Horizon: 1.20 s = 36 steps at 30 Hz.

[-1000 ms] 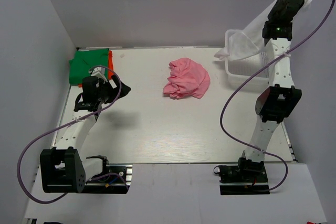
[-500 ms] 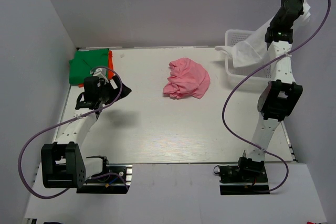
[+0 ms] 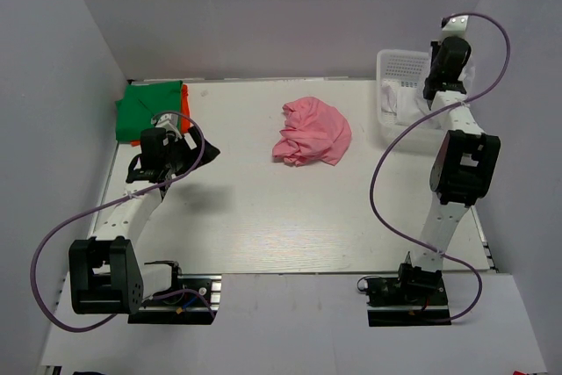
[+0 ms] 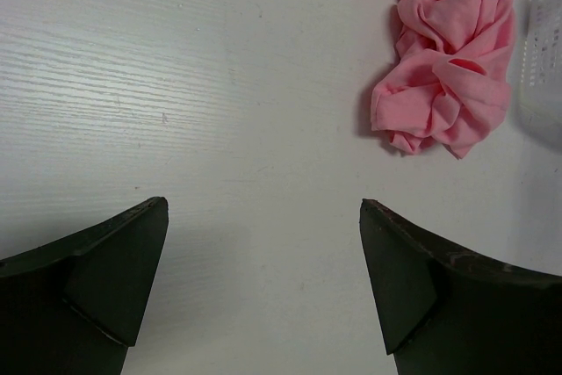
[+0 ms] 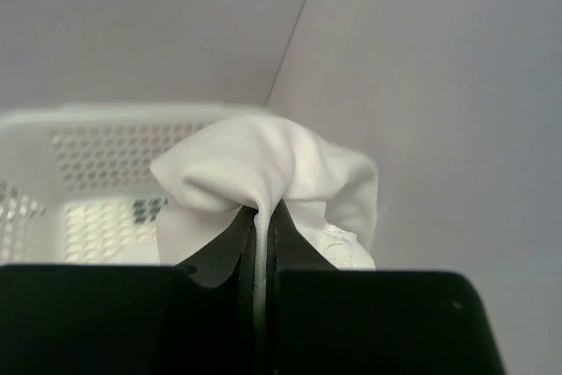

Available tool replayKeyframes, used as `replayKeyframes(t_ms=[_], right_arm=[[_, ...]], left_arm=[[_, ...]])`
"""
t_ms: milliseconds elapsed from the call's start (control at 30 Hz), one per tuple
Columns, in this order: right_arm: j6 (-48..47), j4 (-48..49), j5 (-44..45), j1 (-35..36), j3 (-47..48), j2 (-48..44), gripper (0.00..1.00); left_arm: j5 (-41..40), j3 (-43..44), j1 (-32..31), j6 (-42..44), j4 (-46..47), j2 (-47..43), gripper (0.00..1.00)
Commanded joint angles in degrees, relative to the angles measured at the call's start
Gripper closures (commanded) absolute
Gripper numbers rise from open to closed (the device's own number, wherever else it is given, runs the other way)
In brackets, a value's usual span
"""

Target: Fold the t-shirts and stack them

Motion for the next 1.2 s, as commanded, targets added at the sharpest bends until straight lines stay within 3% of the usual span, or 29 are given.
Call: replayKeyframes(t_ms=[0, 367, 600, 700, 733, 800, 833, 867, 1167], right_arm=[[8.2, 1.2, -2.4, -0.7, -2.9, -1.0, 1.0], [26.0, -12.8, -1.8, -1.0, 1.3, 10.8, 1.0], [28.2, -20.4, -7.1, -0.9, 4.3, 14.8, 1.0], [26.8, -20.4, -7.5, -0.5, 3.6, 12.9, 0.81], [26.4, -20.5, -6.9, -0.4, 3.8, 11.0, 0.62], [26.4, -20.2, -6.6, -0.5, 3.8, 8.3, 0.41], [25.6, -20.0, -6.5, -0.5, 3.9, 7.4, 0.22], [25.4, -20.0, -6.1, -0.5, 3.9, 5.5, 0.1], [16.4, -24.1, -4.5, 2.4, 6.5, -6.2, 0.1]], left_arm=[[0.0, 1.7, -0.1, 0.5, 0.3, -1.1, 0.0], [-0.5, 1.7, -0.1, 1.0, -0.4, -2.3, 0.0], [-0.5, 1.7, -0.1, 1.0, -0.9, -2.3, 0.0], [-0.5, 1.7, -0.1, 1.0, -0.9, -2.8, 0.0], [0.0, 1.7, -0.1, 1.0, -0.9, -2.8, 0.0], [0.0, 1.7, -0.1, 1.0, -0.9, -3.3, 0.0], [0.7, 1.7, -0.1, 1.0, -0.9, -3.3, 0.0], [0.7, 1.7, -0.1, 1.5, -0.9, -4.0, 0.0], [4.3, 3.7, -0.1, 1.5, -1.1, -2.0, 0.0]])
